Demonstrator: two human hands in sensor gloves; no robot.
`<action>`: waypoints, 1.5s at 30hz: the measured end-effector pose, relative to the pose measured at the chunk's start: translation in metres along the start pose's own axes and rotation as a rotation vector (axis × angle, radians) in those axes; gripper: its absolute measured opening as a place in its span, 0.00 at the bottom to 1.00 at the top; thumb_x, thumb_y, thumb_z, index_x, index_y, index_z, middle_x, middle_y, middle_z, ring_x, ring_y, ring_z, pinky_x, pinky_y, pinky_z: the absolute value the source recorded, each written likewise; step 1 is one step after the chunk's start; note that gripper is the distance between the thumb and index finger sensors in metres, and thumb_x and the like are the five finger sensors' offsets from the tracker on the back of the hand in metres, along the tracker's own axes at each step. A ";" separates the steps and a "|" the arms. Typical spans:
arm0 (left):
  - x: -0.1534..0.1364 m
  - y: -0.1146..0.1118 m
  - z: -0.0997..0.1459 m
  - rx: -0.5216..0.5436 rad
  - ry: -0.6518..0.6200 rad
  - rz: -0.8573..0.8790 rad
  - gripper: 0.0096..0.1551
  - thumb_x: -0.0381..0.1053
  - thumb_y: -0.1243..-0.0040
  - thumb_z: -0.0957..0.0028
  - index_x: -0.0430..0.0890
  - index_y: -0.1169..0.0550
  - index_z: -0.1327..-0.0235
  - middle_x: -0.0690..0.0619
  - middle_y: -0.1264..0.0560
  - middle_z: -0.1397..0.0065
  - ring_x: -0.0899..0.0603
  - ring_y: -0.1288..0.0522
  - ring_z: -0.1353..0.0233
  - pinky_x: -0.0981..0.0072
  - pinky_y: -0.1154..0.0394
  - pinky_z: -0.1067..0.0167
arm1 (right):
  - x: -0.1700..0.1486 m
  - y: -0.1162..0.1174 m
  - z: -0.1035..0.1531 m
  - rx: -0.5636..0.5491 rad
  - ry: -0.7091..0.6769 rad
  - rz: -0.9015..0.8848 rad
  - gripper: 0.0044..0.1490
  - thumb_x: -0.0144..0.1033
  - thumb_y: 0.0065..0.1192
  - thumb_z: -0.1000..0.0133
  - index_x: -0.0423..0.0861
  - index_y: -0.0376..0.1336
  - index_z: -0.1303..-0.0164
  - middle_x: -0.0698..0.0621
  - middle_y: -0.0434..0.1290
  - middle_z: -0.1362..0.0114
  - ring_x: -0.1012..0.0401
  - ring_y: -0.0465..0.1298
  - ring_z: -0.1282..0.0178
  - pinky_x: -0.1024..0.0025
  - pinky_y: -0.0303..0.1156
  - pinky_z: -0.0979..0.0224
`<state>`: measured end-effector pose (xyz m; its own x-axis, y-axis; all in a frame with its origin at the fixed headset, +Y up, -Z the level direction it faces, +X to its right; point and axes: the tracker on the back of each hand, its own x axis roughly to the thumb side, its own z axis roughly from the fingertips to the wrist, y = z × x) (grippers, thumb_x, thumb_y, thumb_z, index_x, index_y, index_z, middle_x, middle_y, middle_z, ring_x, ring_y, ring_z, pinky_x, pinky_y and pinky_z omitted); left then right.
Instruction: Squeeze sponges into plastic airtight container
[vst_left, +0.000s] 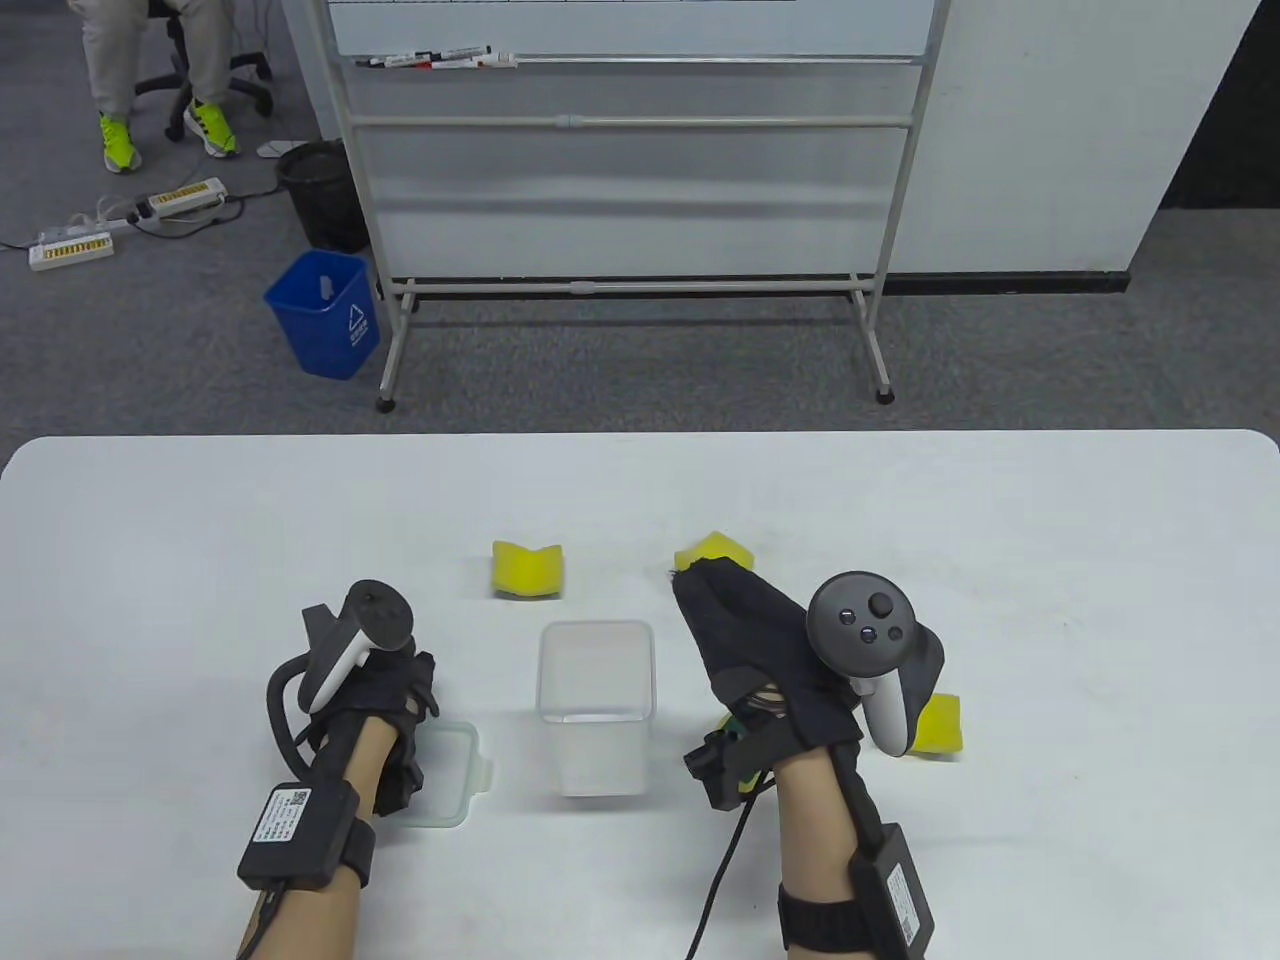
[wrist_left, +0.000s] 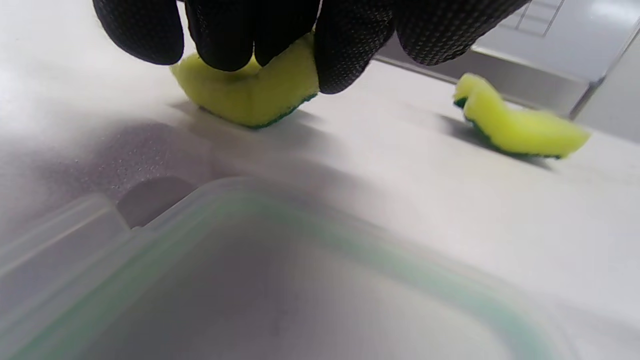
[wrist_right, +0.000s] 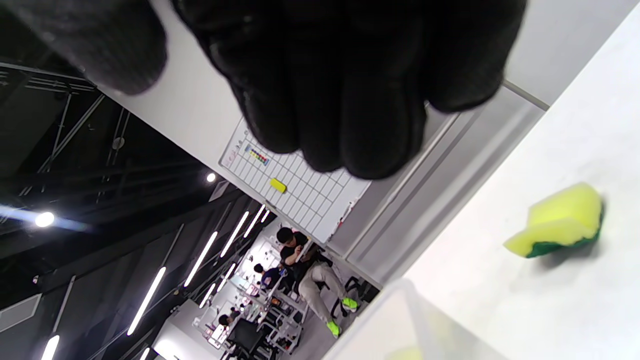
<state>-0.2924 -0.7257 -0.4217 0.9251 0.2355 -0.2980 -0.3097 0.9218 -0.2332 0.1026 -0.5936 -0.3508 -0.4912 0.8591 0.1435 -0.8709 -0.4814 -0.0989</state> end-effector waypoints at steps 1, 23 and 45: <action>-0.001 0.005 0.004 0.007 -0.006 0.032 0.36 0.57 0.48 0.46 0.43 0.32 0.26 0.41 0.41 0.15 0.30 0.40 0.19 0.33 0.36 0.28 | 0.001 0.000 0.000 -0.004 -0.005 0.000 0.45 0.66 0.58 0.46 0.43 0.72 0.34 0.42 0.80 0.35 0.49 0.83 0.43 0.46 0.71 0.31; 0.105 0.086 0.163 0.083 -1.044 0.940 0.34 0.60 0.50 0.43 0.44 0.28 0.27 0.40 0.36 0.16 0.32 0.34 0.20 0.36 0.33 0.28 | 0.024 0.043 0.012 0.035 -0.136 -0.235 0.55 0.68 0.62 0.49 0.40 0.59 0.22 0.39 0.71 0.23 0.44 0.78 0.30 0.43 0.68 0.27; 0.100 0.073 0.143 0.287 -0.943 0.707 0.41 0.66 0.40 0.47 0.57 0.37 0.21 0.47 0.38 0.14 0.32 0.34 0.21 0.35 0.31 0.30 | 0.032 0.042 0.010 0.176 -0.158 -0.082 0.38 0.41 0.69 0.45 0.58 0.62 0.21 0.45 0.74 0.30 0.50 0.79 0.38 0.42 0.66 0.26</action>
<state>-0.1907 -0.5905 -0.3362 0.4048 0.7363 0.5423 -0.8619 0.5053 -0.0428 0.0502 -0.5880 -0.3402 -0.4028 0.8655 0.2978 -0.8905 -0.4458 0.0908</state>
